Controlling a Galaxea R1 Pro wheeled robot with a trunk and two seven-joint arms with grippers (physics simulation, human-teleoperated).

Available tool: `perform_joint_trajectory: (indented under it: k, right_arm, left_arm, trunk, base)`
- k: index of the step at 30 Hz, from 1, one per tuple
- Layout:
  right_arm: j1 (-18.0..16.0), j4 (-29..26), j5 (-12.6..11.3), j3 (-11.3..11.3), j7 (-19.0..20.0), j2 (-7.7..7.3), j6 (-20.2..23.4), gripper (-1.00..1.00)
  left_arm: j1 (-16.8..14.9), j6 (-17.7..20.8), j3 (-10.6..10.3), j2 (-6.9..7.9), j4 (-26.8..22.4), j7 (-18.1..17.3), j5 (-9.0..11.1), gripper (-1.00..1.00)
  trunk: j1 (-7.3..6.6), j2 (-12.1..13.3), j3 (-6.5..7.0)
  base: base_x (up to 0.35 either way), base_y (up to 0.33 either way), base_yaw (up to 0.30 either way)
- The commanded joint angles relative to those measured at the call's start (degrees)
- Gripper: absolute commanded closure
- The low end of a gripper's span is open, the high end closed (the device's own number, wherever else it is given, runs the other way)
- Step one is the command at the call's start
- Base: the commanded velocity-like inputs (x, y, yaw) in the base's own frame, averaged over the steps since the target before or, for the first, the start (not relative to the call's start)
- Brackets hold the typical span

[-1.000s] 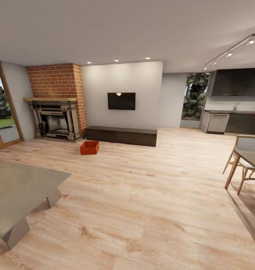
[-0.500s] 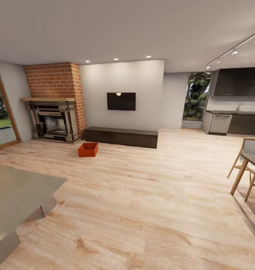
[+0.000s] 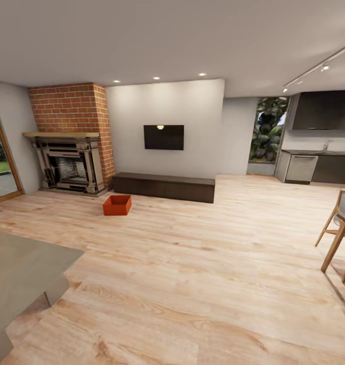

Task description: Move the two storage containers from the living room to the garage. In the garage, place one container on the floor and stack the other container on top of it (either order is fine).

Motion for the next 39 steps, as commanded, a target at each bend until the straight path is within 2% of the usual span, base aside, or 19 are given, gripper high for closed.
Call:
perform_joint_trajectory:
  k: [1, 39]
  right_arm:
    - [-0.07, 0.16, -0.48, 0.48, -0.05, 0.05, -0.29, -1.0]
    - [-0.07, 0.15, -0.75, 0.48, -0.05, 0.05, -0.29, -1.0]
  left_arm:
    - [-0.04, -0.18, -0.07, 0.0, 0.06, 0.02, 0.59, -1.0]
    - [-0.04, -0.18, -0.07, -0.08, 0.06, 0.02, 0.59, -1.0]
  trunk:
    - [0.04, -0.04, -0.07]
    - [0.04, -0.04, -0.07]
  base:
    - [0.321, 0.0, 0.0]
    - [0.321, 0.0, 0.0]
